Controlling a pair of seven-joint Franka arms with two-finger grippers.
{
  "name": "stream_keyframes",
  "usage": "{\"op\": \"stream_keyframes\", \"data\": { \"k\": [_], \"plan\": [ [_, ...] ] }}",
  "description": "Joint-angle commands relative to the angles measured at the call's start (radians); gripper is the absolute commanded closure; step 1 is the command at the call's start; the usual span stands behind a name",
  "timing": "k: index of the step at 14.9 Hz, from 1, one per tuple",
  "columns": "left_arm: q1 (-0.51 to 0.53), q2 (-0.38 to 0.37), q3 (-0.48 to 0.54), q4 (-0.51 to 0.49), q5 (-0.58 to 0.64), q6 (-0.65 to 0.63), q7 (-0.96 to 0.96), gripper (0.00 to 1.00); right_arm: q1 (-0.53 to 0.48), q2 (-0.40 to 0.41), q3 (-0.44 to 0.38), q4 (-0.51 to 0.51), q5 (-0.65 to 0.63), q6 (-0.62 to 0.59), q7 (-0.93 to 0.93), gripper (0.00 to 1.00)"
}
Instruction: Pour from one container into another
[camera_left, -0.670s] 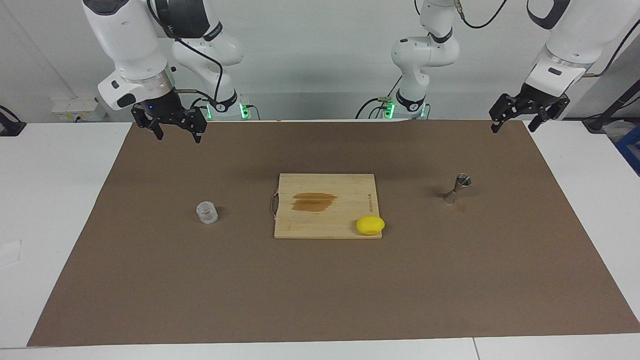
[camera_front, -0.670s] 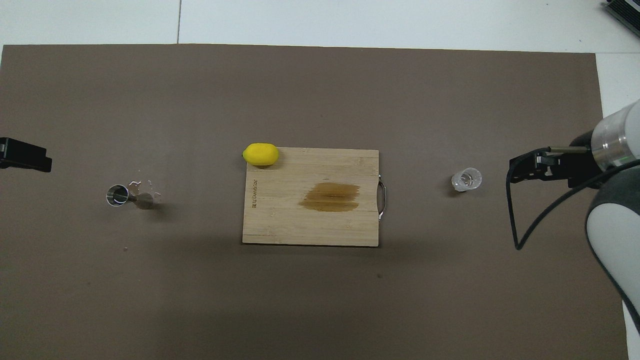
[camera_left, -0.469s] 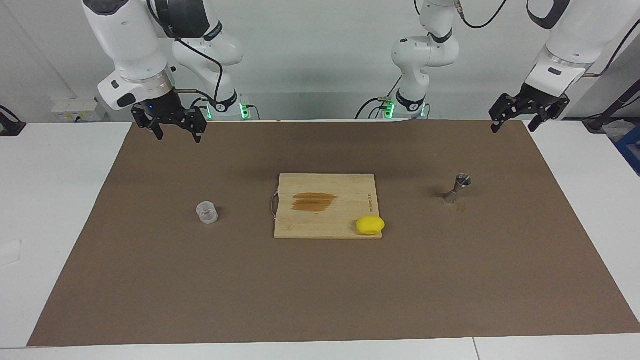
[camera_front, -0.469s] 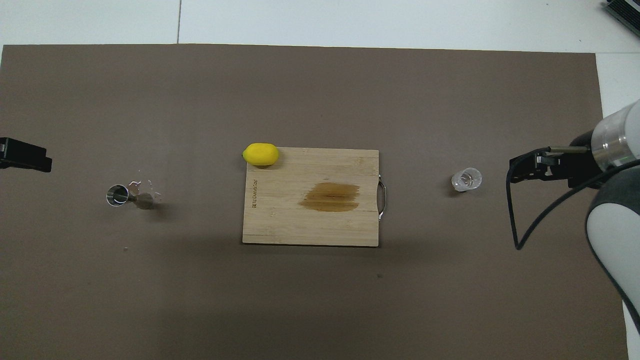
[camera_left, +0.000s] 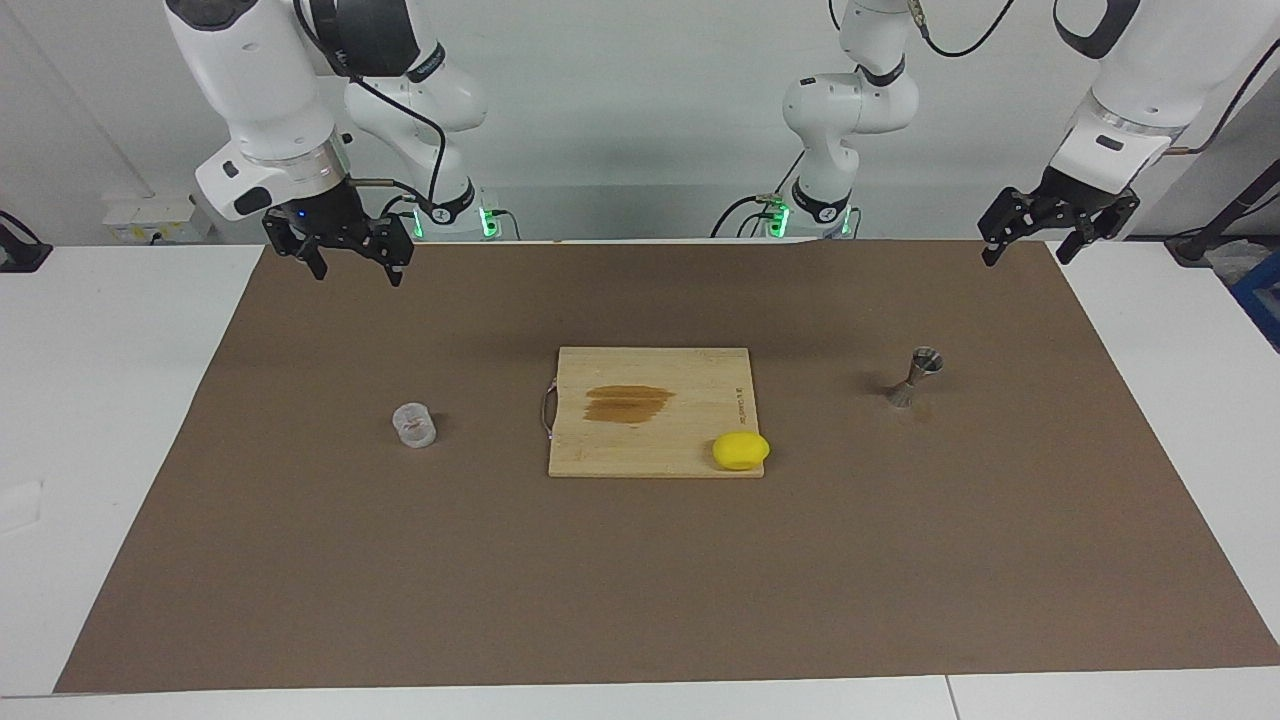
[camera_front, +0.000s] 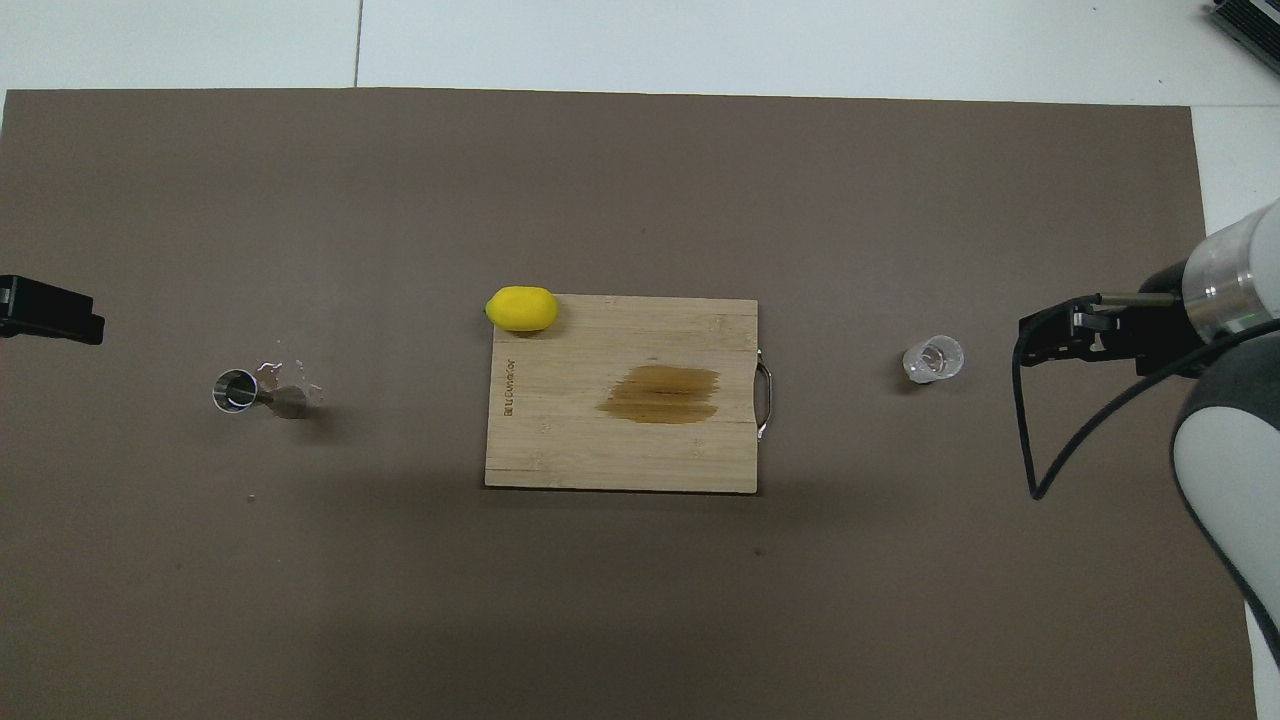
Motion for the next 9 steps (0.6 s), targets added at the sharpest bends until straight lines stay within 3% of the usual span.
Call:
{"op": "stream_keyframes", "data": {
  "k": [1, 9],
  "plan": [
    [0.004, -0.011, -0.008, -0.006, 0.017, 0.015, 0.009, 0.0, -0.013, -0.021, 0.005, -0.025, 0.0, 0.015, -0.019, 0.01],
    [-0.007, -0.016, -0.008, -0.014, 0.017, 0.01, 0.009, 0.0, -0.013, -0.021, 0.005, -0.025, 0.0, 0.015, -0.018, 0.01]
  ]
}}
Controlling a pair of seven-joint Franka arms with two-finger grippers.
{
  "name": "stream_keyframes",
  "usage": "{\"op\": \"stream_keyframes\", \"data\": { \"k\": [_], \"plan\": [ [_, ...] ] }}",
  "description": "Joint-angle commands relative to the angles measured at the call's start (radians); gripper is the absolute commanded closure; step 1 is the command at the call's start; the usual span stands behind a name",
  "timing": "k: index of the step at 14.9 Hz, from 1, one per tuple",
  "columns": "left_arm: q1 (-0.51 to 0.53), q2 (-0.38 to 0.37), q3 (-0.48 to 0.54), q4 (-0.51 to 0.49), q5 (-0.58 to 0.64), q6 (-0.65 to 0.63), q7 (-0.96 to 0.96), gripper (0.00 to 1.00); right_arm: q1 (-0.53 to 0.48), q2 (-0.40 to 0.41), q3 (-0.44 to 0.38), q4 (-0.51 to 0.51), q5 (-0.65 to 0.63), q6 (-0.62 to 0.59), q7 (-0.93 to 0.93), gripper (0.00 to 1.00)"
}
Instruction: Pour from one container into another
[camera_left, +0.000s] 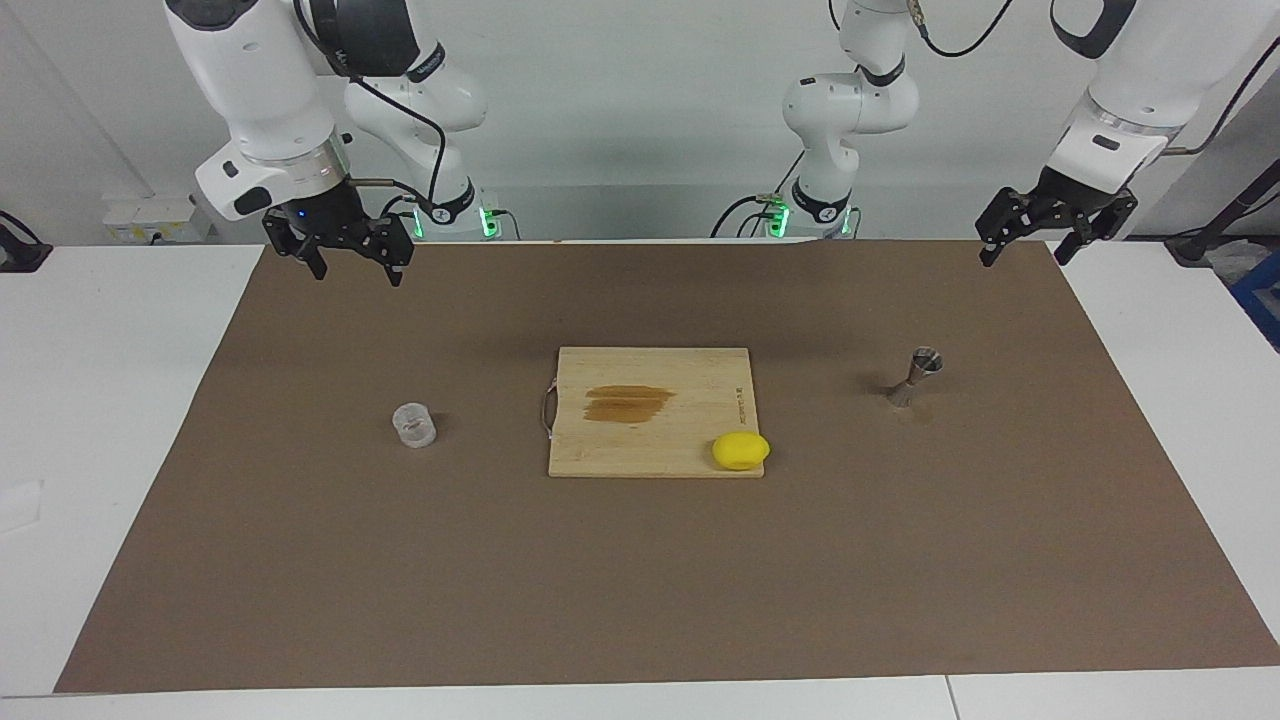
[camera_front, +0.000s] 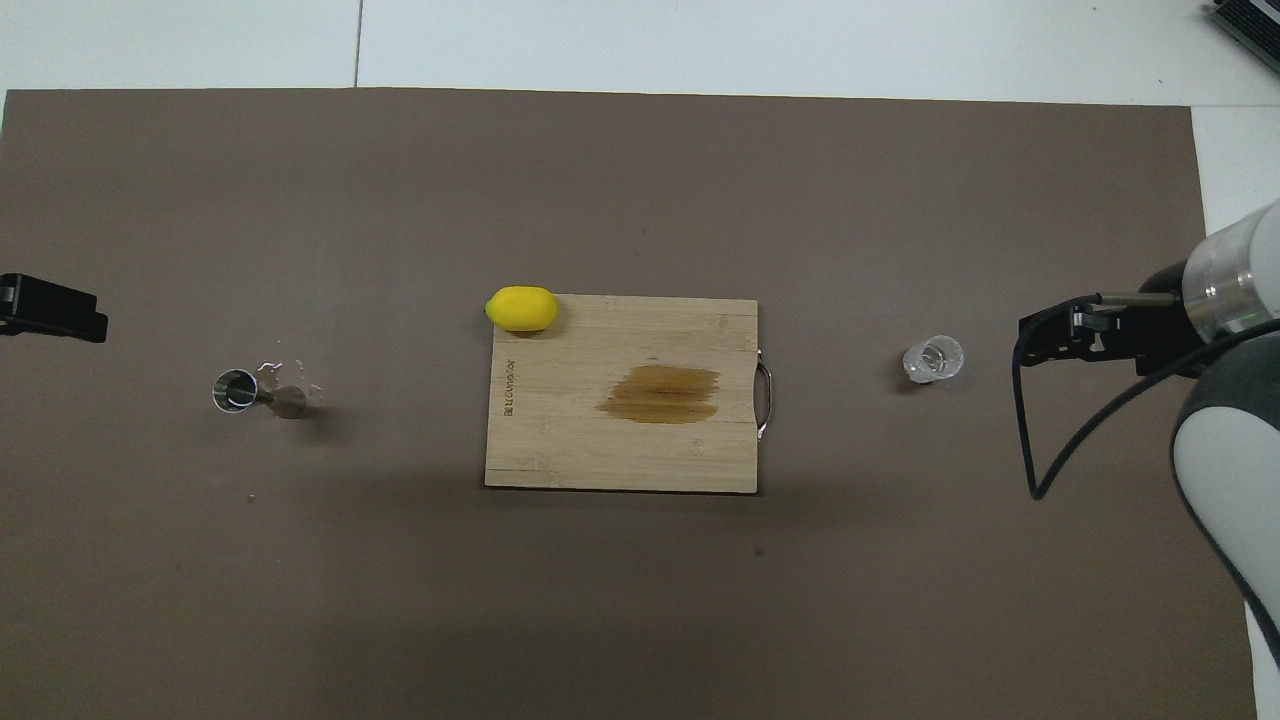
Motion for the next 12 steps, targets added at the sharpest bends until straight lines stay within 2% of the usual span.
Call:
{"op": "stream_keyframes", "data": {
  "k": [1, 12],
  "plan": [
    [-0.004, -0.016, 0.0, -0.014, 0.017, 0.008, 0.008, 0.0, -0.013, -0.021, 0.004, -0.025, 0.0, 0.015, -0.018, 0.01],
    [-0.003, -0.022, 0.0, -0.023, 0.017, 0.01, 0.002, 0.0, -0.013, -0.021, 0.004, -0.025, 0.0, 0.015, -0.018, 0.01]
  ]
}}
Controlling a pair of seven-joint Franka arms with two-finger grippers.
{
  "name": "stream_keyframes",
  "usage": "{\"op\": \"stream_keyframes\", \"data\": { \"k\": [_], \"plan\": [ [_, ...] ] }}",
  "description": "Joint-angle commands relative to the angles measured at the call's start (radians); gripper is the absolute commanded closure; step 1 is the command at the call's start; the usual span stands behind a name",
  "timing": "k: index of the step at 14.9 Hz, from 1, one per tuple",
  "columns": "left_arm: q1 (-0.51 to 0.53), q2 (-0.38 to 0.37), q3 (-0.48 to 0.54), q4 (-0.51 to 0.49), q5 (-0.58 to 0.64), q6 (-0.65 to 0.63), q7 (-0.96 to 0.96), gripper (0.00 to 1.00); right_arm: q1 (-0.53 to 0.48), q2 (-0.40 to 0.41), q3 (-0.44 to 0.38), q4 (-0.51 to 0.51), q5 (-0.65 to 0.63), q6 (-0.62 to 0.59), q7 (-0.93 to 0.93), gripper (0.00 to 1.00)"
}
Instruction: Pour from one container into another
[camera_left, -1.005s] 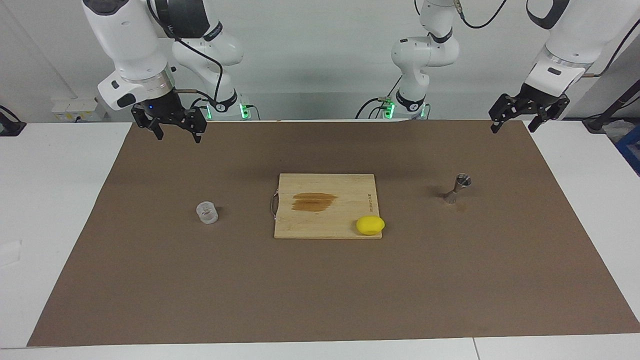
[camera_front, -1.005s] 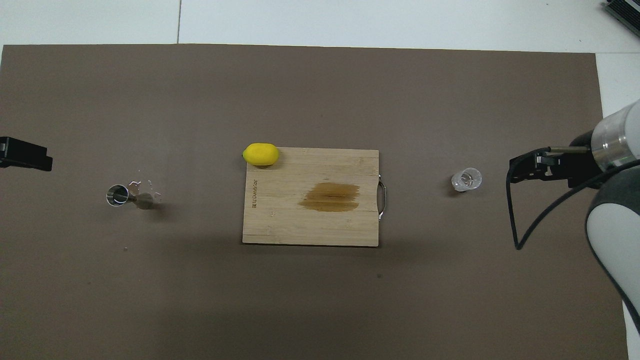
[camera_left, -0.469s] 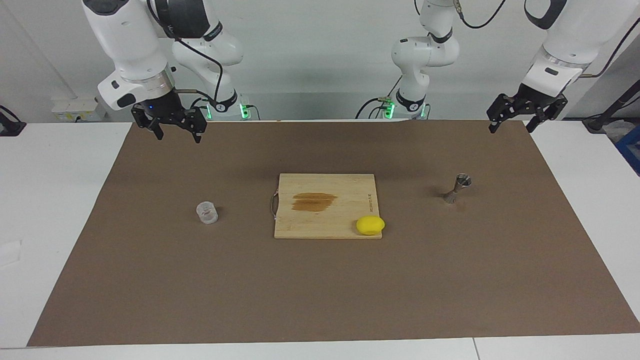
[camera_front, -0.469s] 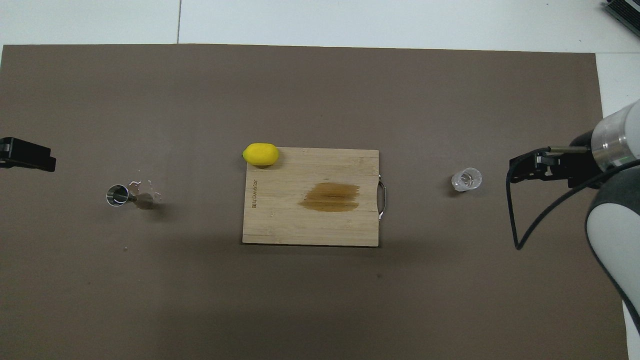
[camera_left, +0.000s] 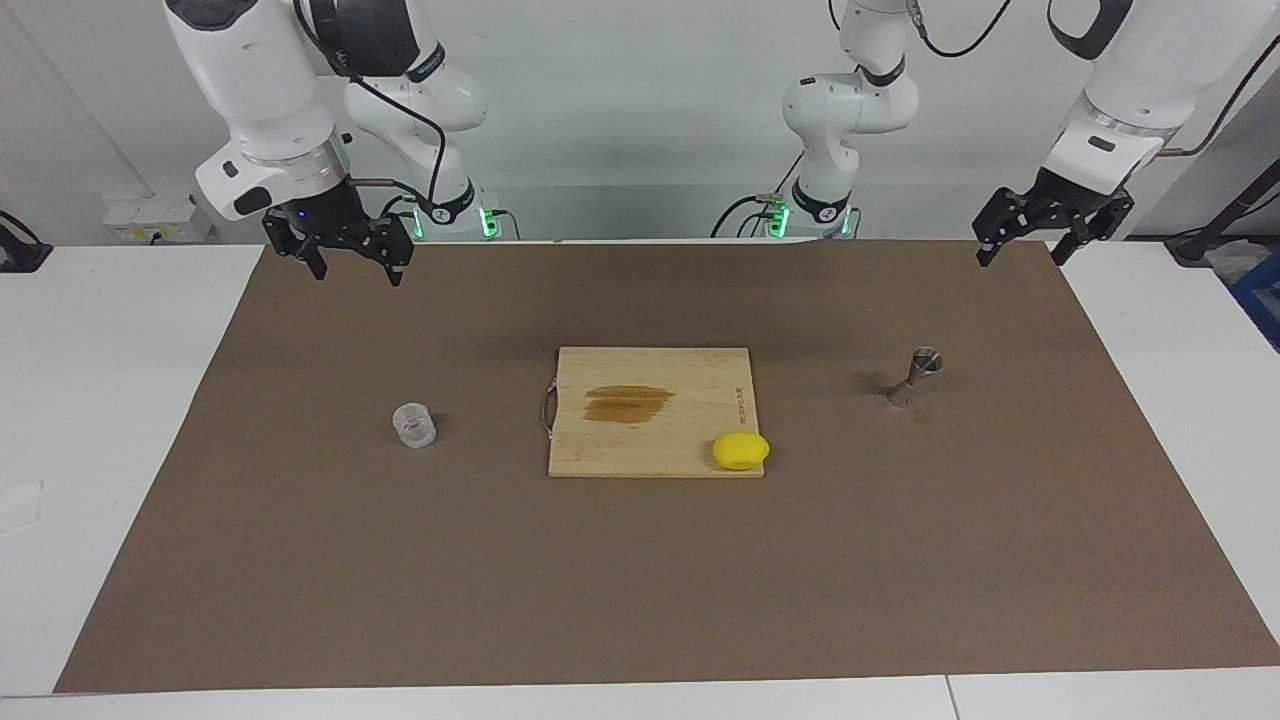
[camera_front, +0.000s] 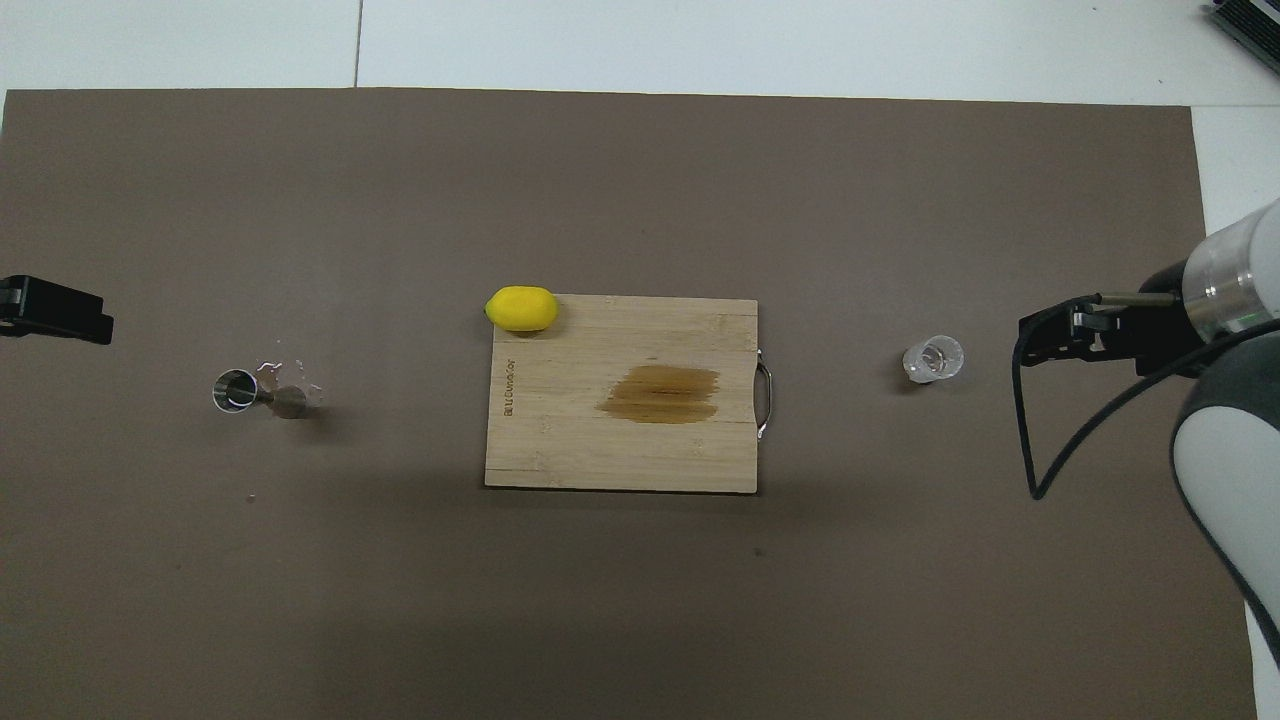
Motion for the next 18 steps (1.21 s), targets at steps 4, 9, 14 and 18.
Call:
{"op": "stream_keyframes", "data": {
  "k": [4, 9, 14, 18],
  "plan": [
    [-0.039, -0.022, 0.001, -0.021, 0.017, -0.004, 0.006, 0.0, -0.013, -0.021, 0.004, -0.025, 0.0, 0.015, -0.019, 0.01],
    [0.0, -0.034, 0.008, -0.044, -0.133, -0.022, 0.015, 0.0, -0.013, -0.021, 0.004, -0.025, 0.0, 0.015, -0.018, 0.01],
    [0.065, -0.01, 0.01, -0.035, -0.231, -0.024, 0.008, 0.0, -0.013, -0.021, 0.004, -0.025, 0.0, 0.015, -0.018, 0.01],
    [0.011, 0.021, 0.004, -0.087, -0.203, -0.021, 0.006, 0.0, -0.013, -0.021, 0.004, -0.025, 0.0, 0.015, -0.019, 0.01]
  ]
}}
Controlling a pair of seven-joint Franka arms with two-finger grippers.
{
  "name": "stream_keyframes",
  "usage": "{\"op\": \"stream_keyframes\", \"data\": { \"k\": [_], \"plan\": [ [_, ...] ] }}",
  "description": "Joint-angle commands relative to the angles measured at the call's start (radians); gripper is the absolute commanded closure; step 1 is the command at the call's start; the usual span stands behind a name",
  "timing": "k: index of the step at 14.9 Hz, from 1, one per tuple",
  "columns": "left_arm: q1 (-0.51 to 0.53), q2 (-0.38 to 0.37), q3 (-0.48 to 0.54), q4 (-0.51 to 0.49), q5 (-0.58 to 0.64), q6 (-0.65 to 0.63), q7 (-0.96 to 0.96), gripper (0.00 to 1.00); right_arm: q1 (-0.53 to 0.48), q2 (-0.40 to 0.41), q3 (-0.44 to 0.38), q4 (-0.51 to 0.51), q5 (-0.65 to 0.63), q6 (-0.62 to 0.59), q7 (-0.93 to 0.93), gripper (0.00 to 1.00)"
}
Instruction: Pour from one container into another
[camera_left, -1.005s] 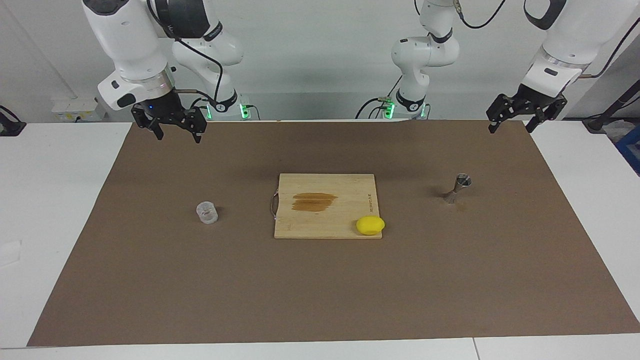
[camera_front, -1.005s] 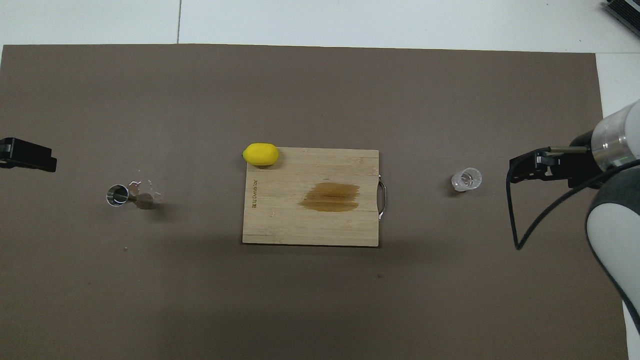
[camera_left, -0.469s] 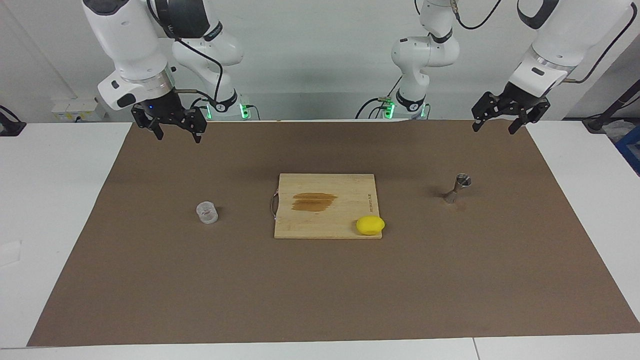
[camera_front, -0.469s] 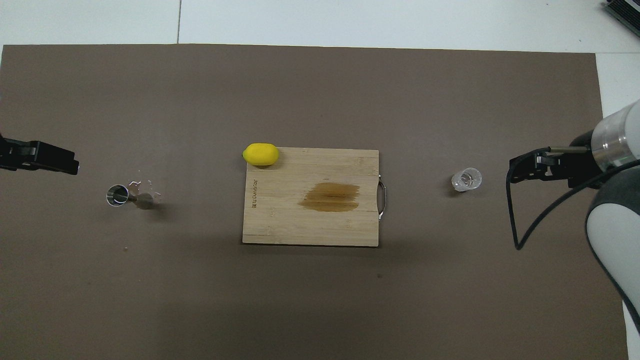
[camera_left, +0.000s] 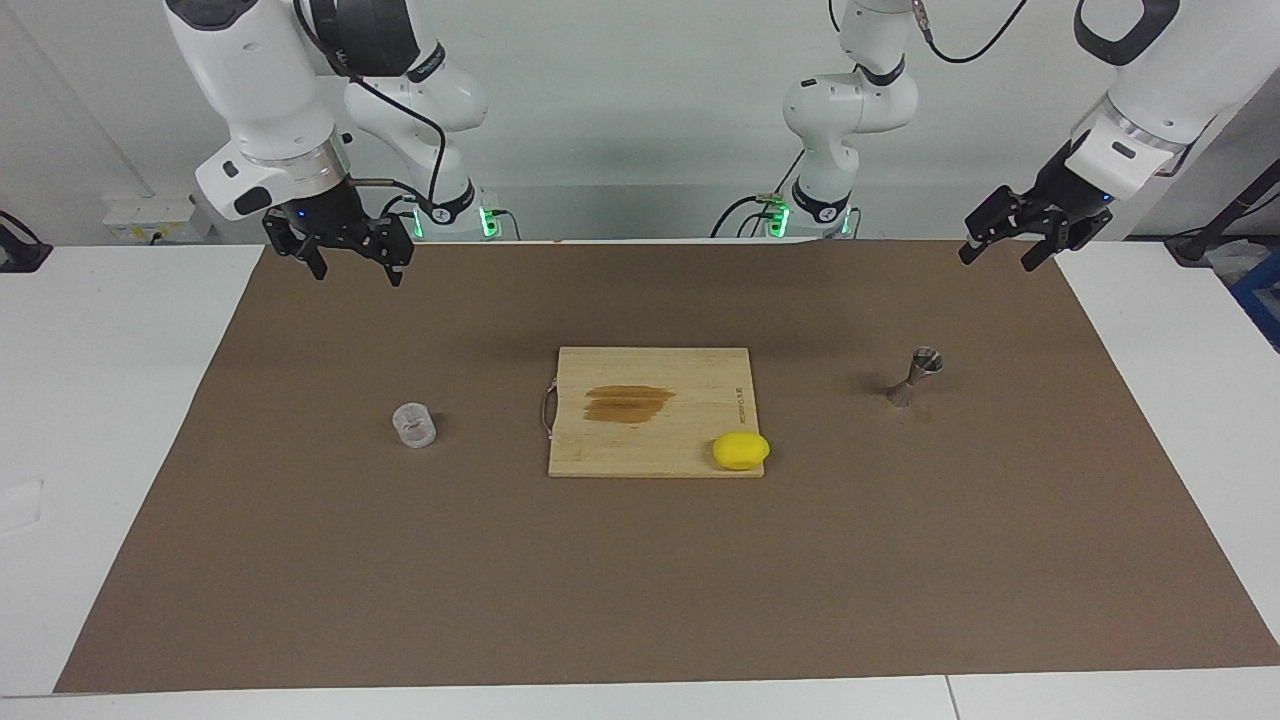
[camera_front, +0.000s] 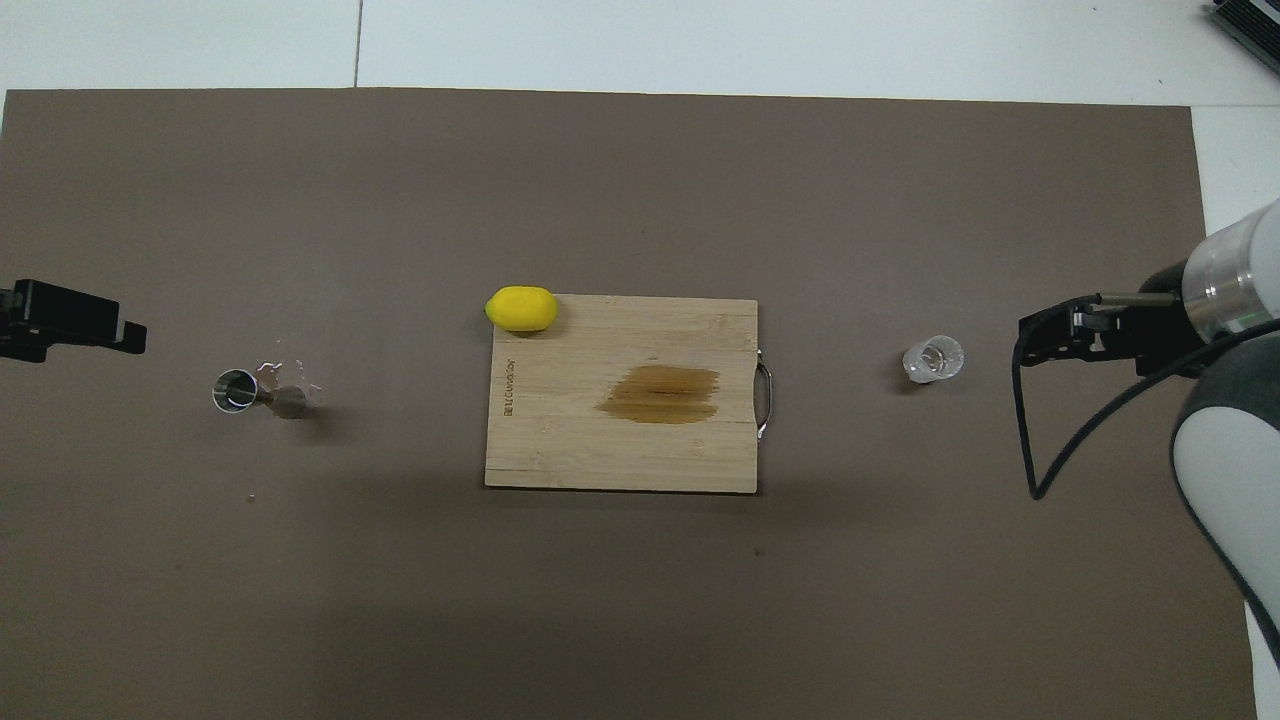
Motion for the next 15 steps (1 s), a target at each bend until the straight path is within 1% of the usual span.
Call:
{"op": "stream_keyframes", "data": {
  "k": [1, 3, 5, 6, 7, 9, 10, 11, 13, 15],
  "plan": [
    [-0.054, 0.029, -0.002, -0.03, 0.02, -0.009, 0.0, 0.0, -0.013, -0.021, 0.004, -0.025, 0.0, 0.015, -0.019, 0.01],
    [-0.053, 0.063, -0.005, -0.009, 0.018, -0.008, 0.005, 0.0, -0.013, -0.021, 0.004, -0.025, 0.0, 0.015, -0.018, 0.01],
    [-0.051, 0.138, -0.005, 0.077, 0.021, -0.04, 0.002, 0.0, -0.013, -0.021, 0.004, -0.025, 0.0, 0.015, -0.018, 0.01],
    [-0.05, 0.173, -0.005, 0.103, 0.014, -0.061, 0.004, 0.0, -0.013, -0.021, 0.004, -0.025, 0.0, 0.015, -0.018, 0.01],
    [-0.05, 0.188, -0.008, 0.105, 0.004, -0.06, 0.007, 0.0, -0.013, -0.021, 0.004, -0.025, 0.0, 0.013, -0.018, 0.01],
    [-0.047, 0.208, -0.01, 0.109, -0.083, -0.093, 0.007, 0.0, -0.013, -0.021, 0.004, -0.025, 0.0, 0.013, -0.019, 0.01],
    [-0.044, 0.23, -0.01, 0.123, -0.124, -0.104, 0.007, 0.0, -0.013, -0.021, 0.004, -0.025, 0.0, 0.015, -0.019, 0.01],
    [-0.033, 0.232, -0.007, 0.128, -0.17, -0.104, 0.008, 0.0, -0.013, -0.021, 0.004, -0.025, 0.0, 0.015, -0.018, 0.01],
    [0.033, 0.228, -0.01, 0.128, -0.285, -0.116, 0.017, 0.0, -0.013, -0.021, 0.004, -0.025, 0.0, 0.015, -0.018, 0.01],
    [0.083, 0.224, -0.009, 0.122, -0.361, -0.127, 0.039, 0.0, -0.013, -0.021, 0.004, -0.025, 0.0, 0.015, -0.018, 0.01]
  ]
}}
